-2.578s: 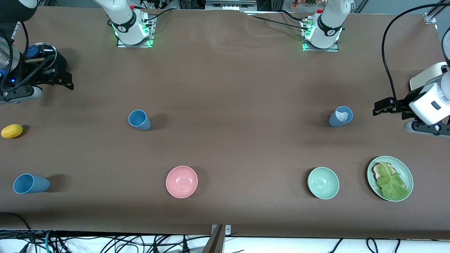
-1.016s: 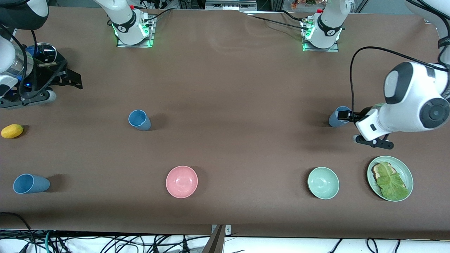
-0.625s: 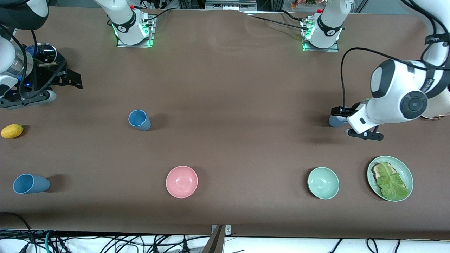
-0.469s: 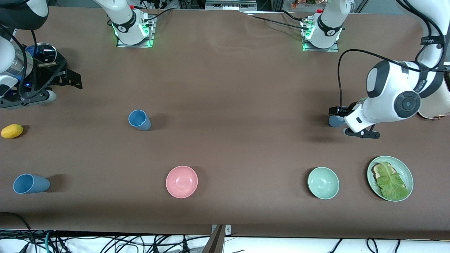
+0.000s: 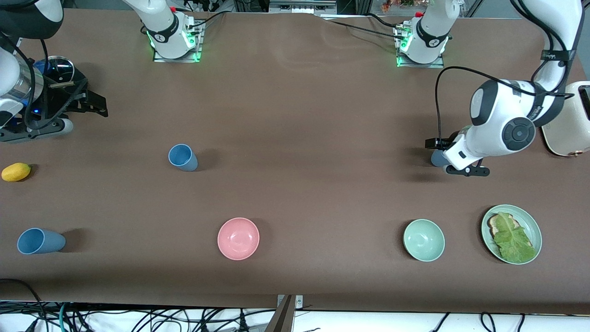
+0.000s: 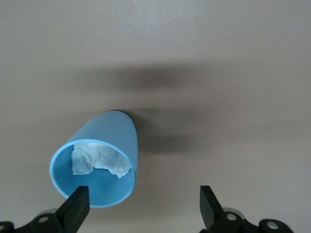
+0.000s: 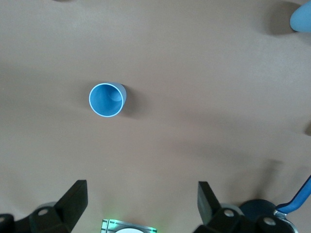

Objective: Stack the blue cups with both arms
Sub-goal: 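Reach the right gripper to the other blue cup and grasp it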

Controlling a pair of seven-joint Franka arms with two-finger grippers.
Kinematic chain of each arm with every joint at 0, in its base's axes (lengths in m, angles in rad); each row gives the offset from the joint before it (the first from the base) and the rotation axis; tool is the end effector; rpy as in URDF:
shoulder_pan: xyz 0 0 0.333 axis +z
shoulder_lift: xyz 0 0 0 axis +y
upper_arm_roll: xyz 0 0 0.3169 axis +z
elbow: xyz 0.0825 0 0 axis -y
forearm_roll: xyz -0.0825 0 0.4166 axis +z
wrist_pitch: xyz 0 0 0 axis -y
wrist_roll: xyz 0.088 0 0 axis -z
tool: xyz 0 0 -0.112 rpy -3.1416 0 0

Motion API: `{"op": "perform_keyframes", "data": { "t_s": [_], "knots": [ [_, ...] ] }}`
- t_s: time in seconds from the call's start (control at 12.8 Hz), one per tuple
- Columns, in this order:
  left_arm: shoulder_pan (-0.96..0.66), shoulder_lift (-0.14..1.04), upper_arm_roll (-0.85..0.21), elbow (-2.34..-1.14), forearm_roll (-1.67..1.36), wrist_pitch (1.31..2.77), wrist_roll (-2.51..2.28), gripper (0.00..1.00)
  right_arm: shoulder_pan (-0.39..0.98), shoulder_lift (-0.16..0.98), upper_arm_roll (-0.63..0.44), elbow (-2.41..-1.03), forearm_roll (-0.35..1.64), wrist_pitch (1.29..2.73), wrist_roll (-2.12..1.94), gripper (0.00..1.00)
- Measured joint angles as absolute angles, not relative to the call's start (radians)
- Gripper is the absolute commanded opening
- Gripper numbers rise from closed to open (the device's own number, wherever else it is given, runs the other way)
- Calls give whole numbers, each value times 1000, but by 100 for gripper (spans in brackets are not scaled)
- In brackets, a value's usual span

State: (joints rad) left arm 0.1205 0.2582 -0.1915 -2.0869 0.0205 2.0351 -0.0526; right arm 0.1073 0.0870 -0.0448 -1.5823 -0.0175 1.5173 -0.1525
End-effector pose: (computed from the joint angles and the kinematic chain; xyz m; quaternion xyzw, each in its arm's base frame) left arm 0.5649 -0.0392 0.2551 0.9881 -0.0157 -0.1526 0.0067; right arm 0.6013 0.0366 0.5587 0.9913 0.1071 -0.0763 0.0073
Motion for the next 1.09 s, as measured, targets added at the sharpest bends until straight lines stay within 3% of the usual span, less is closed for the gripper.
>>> {"op": "perform_keyframes", "data": {
  "t_s": [0.23, 0.39, 0.7, 0.78, 0.94, 1.09],
  "knots": [
    [119, 258, -193, -2116, 20, 2055, -94, 99, 107, 94, -44, -1583, -17, 1520, -152, 100],
    [118, 259, -195, -2121, 20, 2056, -110, 94, 113, 125, -42, -1586, -17, 1549, -152, 100],
    [118, 280, -196, -2122, 20, 2084, -112, 94, 161, 243, -39, -1633, -16, 1723, -76, 100],
    [118, 289, -196, -2123, 20, 2089, -113, 89, 181, 271, -39, -1656, -16, 1779, -44, 100],
    [118, 303, -196, -2123, 20, 2096, -113, 58, 211, 306, -38, -1723, -16, 1905, -4, 100],
    [117, 315, -196, -2123, 20, 2103, -113, 18, 220, 323, -38, -1807, -16, 2022, 3, 100]
  ]
}}
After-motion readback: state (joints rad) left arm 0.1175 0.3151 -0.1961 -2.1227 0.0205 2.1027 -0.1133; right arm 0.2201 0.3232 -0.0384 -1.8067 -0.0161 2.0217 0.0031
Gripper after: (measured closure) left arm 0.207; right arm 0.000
